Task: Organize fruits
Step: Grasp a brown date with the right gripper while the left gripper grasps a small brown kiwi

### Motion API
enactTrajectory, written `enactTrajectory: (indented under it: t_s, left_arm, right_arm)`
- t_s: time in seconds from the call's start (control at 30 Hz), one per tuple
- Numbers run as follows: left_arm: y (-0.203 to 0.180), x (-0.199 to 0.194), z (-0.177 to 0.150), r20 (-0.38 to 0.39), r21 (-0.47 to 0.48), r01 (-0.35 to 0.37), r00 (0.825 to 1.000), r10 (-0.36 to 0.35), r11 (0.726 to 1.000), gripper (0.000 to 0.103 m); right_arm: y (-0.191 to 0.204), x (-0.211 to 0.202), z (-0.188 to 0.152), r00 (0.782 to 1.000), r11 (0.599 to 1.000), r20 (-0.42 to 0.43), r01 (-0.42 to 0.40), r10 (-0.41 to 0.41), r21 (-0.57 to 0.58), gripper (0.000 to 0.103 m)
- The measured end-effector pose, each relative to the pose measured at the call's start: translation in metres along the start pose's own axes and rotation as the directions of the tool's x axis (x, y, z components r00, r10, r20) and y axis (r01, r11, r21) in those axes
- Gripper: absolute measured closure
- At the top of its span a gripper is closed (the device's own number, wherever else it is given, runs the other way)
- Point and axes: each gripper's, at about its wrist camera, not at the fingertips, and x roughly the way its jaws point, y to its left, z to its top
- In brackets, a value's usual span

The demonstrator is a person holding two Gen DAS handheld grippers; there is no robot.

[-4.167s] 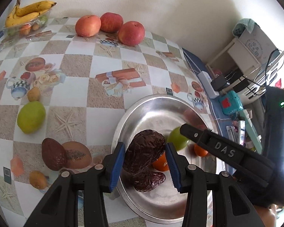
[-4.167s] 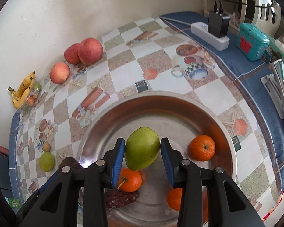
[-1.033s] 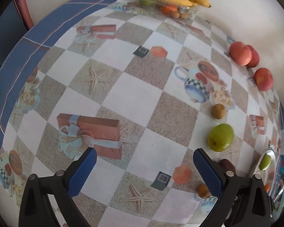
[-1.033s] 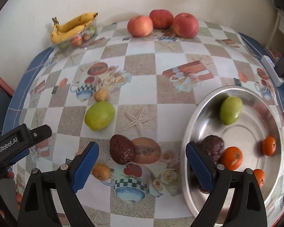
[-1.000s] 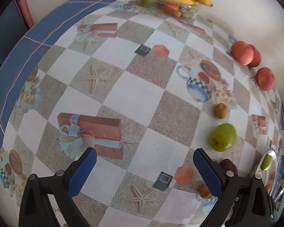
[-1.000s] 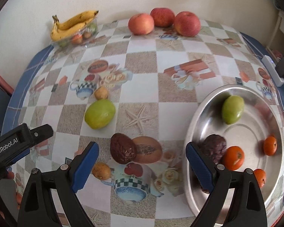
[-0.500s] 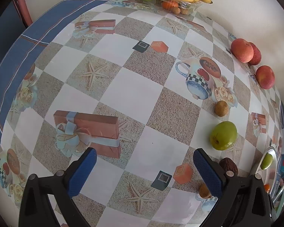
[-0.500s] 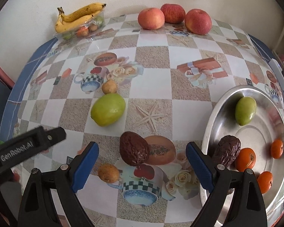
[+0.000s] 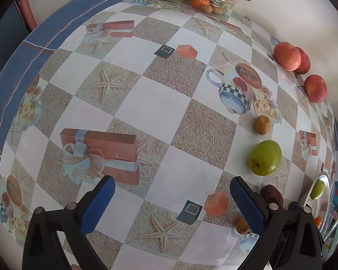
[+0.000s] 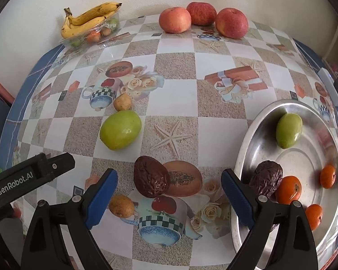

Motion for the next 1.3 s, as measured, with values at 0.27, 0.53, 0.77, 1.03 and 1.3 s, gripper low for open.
enactTrajectory:
  t_s: [0.27,0.53,0.77,1.03,1.3]
  left_arm:
    - [0.000,0.000,0.000,-0.008,0.001,0.008,1.000,-0.008,1.000,0.000]
    - [-0.005,0.000,-0.002,-0.021,-0.006,0.047,0.999,-0.047,0.999,0.000]
    - [-0.008,0.003,-0.003,-0.029,0.011,0.044,0.999,-0.044,0.999,0.000]
    - [-0.012,0.003,-0.003,-0.034,0.008,0.068,0.997,-0.068,0.998,0.000]
    - [-0.023,-0.002,-0.009,-0.026,0.047,0.146,0.989,-0.145,0.988,0.001]
  right_arm:
    - [0.002,0.005,-0.001,0.999,0.999,-0.014,-0.036,0.036,0.000,0.052]
    - [0.002,-0.008,0.002,0.994,0.994,0.034,-0.104,0.103,0.018,0.073]
    - [0.001,-0.003,0.001,0.996,0.996,0.008,-0.091,0.091,0.001,0.072]
    - [0.011,0.013,-0.004,0.994,0.995,-0.044,-0.100,0.099,-0.026,0.069]
    - [0.003,-0.013,0.000,0.992,0.992,0.036,-0.123,0.123,-0.005,0.069]
